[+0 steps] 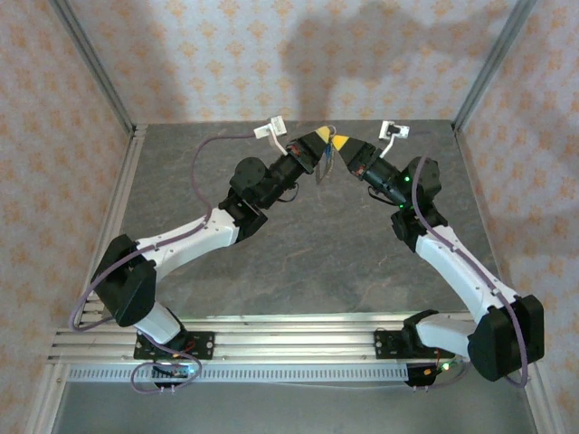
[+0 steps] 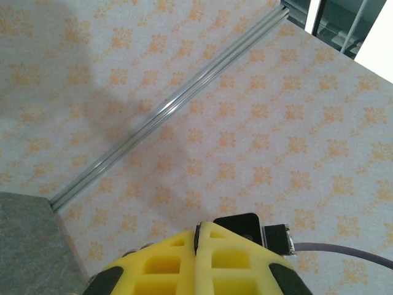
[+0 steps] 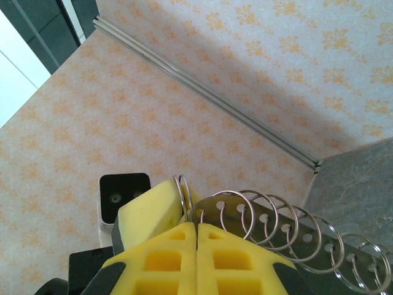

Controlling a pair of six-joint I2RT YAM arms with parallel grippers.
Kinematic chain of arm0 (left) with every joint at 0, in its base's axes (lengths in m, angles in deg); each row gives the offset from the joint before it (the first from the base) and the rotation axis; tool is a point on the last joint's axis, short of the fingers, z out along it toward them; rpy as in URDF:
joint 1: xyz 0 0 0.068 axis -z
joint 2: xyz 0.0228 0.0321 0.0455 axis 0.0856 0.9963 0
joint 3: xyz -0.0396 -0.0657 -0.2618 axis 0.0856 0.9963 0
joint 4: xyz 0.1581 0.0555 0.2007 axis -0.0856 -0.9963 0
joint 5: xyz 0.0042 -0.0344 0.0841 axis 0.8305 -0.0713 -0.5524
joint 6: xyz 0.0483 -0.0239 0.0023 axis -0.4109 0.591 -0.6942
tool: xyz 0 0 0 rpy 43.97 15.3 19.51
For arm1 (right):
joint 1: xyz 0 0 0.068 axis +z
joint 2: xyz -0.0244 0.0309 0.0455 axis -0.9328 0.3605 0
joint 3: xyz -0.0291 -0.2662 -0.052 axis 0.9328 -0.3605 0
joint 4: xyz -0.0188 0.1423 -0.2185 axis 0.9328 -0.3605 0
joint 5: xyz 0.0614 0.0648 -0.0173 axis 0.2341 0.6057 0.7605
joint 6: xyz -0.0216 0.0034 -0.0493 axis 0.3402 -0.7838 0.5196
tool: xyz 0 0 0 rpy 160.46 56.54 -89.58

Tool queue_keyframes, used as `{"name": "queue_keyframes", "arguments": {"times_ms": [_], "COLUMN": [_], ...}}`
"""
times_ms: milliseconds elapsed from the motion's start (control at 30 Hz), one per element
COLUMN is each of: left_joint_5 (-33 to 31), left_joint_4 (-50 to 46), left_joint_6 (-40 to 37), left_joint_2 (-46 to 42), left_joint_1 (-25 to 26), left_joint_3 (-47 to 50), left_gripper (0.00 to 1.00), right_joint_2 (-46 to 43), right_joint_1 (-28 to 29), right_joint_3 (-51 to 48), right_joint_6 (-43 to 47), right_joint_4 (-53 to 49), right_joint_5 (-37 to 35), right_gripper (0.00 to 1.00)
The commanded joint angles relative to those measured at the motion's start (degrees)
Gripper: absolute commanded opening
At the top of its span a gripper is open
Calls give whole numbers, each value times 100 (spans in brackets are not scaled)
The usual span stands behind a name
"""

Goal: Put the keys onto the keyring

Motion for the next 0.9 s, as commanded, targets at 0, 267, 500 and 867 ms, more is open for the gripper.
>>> {"name": "queue_keyframes", "arguments": {"times_ms": [0, 267, 500, 867], "left_joint_5": [-134, -108, -123, -149], "left_joint_4": [503, 495, 450, 210], "left_joint_6": [65, 95, 120, 259], "left_joint_2": [16, 45, 78, 106], "left_joint_1": [12, 19, 21, 21], "left_joint_3": [-80, -54, -60, -107], "left_gripper": [0, 0, 0, 0], "right_joint_2": [52, 295, 359, 230], "right_joint_1": [145, 334, 350, 348], "right_joint_3": [-88, 68, 95, 141], "right_joint_6": [-4, -9, -24, 156], "right_joint_4": [221, 291, 299, -107], "right_joint_5": [107, 130, 170, 65], "right_gripper": [0, 0, 0, 0]}}
